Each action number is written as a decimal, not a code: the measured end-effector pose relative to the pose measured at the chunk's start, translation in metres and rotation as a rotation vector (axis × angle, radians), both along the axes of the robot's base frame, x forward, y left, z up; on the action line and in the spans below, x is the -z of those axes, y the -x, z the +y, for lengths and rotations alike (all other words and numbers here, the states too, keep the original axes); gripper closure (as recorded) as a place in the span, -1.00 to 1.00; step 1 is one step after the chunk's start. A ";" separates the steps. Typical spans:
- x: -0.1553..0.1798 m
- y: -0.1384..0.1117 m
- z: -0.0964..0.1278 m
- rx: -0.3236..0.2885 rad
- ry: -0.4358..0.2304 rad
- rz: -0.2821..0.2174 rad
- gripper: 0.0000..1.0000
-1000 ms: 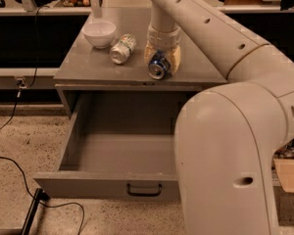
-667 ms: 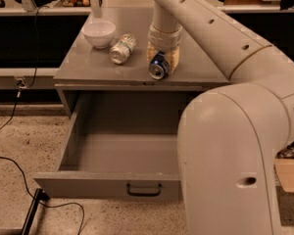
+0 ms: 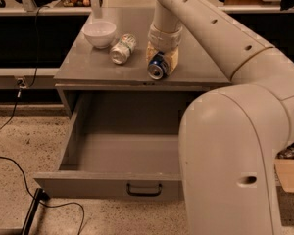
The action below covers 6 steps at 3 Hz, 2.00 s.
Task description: Place pepsi can into top drawer
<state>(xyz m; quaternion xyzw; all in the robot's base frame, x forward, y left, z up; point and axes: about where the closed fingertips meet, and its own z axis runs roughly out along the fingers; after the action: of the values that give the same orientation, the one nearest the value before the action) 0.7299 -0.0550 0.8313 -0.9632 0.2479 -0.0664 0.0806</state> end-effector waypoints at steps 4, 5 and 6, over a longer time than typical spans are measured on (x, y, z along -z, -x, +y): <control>-0.046 0.078 -0.032 0.227 -0.325 0.060 1.00; -0.042 0.085 -0.024 0.265 -0.360 0.090 1.00; -0.042 0.104 -0.017 0.326 -0.396 0.145 1.00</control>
Offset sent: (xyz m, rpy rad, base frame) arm -0.0989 -0.0451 0.0745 0.2873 0.0810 -0.2608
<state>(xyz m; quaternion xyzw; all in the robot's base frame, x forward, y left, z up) 0.6262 -0.0719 0.8728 -0.8781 0.4132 0.0405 0.2378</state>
